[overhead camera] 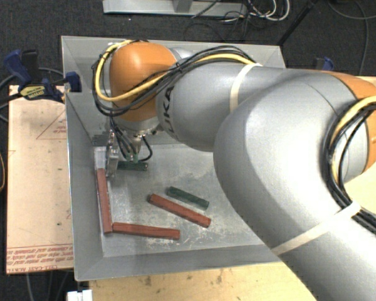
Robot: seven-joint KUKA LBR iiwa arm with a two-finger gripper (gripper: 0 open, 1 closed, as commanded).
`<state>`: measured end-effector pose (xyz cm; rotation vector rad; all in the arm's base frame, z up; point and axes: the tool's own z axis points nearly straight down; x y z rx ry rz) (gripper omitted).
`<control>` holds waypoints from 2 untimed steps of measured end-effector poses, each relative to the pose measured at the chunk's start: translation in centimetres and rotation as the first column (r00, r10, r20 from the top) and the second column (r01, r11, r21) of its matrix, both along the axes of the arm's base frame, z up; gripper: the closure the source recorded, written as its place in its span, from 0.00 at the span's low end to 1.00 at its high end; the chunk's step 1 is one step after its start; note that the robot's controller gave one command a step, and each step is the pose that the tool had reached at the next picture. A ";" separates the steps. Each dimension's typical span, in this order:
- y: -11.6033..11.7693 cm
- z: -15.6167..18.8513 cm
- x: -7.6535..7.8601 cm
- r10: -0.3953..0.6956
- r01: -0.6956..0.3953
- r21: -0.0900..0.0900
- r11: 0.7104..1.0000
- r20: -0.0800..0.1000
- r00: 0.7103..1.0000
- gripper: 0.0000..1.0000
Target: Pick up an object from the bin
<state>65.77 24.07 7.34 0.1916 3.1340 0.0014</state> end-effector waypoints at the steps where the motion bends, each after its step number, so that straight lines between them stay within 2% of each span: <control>1: 0.3 10.0 -1.9 0.013 -0.013 0.004 1.000 0.009 1.000 1.00; 2: -2.4 16.8 -1.8 0.005 -0.005 0.003 1.000 0.009 1.000 1.00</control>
Offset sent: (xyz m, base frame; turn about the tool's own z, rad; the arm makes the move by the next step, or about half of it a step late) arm -0.0210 0.0017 0.0936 -0.0121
